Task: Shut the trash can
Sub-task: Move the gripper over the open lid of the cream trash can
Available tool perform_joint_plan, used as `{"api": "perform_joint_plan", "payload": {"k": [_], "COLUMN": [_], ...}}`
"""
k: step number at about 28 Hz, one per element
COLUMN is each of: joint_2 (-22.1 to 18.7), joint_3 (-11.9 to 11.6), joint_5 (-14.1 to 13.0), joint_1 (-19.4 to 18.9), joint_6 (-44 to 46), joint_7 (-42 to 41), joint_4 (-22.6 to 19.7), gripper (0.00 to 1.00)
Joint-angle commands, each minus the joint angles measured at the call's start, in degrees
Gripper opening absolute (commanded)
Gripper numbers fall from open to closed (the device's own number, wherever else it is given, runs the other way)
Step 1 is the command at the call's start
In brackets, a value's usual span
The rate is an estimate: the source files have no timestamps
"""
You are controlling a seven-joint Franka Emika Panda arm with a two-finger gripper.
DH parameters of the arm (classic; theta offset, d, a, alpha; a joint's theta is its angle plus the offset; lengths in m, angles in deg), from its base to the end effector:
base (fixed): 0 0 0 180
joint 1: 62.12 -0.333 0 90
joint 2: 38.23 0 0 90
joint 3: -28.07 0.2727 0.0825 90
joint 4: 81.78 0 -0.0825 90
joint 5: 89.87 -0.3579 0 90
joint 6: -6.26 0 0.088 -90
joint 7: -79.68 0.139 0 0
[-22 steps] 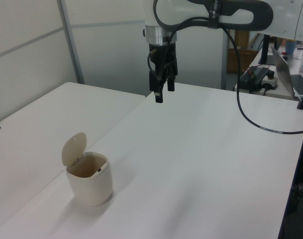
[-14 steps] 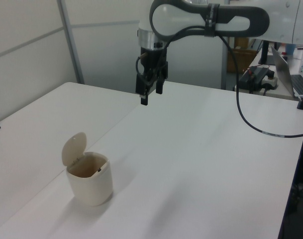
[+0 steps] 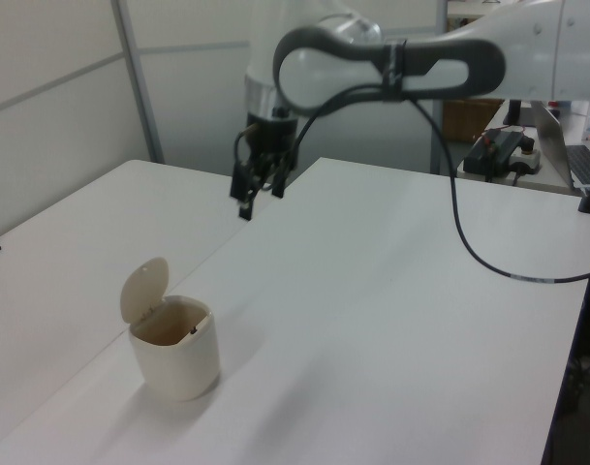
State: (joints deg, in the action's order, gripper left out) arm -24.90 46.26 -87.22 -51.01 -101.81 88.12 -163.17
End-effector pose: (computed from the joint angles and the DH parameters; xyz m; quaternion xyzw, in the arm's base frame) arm 0.6202 0.0533 0.5235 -0.9923 0.0157 -0.1191 0.0289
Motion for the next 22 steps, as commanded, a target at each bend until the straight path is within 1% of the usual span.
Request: {"api": "perform_joint_plan", "payload": {"k": [1,5,6,7,9,12,13,15,18,19,20,22], "joint_2": [5.9,9.3,9.9,10.9,11.8,12.8,13.6,14.4,14.5,14.5,14.5,14.5], "joint_3": [-0.5,-0.6,-0.6,-0.7,-0.8,-0.8,-0.9,-0.9,-0.9,-0.9,-0.9,-0.9], "joint_5": [7.6,13.5,14.6,16.5,18.2,20.7,22.6,23.9,24.2,24.2,24.2,24.4], "joint_1": [-4.7,-7.0,-7.2,-7.9,-8.2,-9.0,-9.7,-10.2,-10.4,-10.5,-10.6,-10.6], "joint_6": [-8.7,-14.5,-15.7,-18.2,-20.8,-24.5,-25.7,-26.0,-26.1,-26.1,-26.1,-26.2], "joint_7": [11.6,19.5,21.3,24.4,27.1,30.8,33.0,35.0,36.1,36.6,37.0,38.3], "joint_4": [1.1,1.9,2.0,2.2,2.3,2.8,4.2,5.8,7.5,8.4,8.9,9.7], "gripper": [1.00,1.00,0.99,0.97,0.94,0.85,0.77,0.68,0.53,0.42,0.36,0.22]}}
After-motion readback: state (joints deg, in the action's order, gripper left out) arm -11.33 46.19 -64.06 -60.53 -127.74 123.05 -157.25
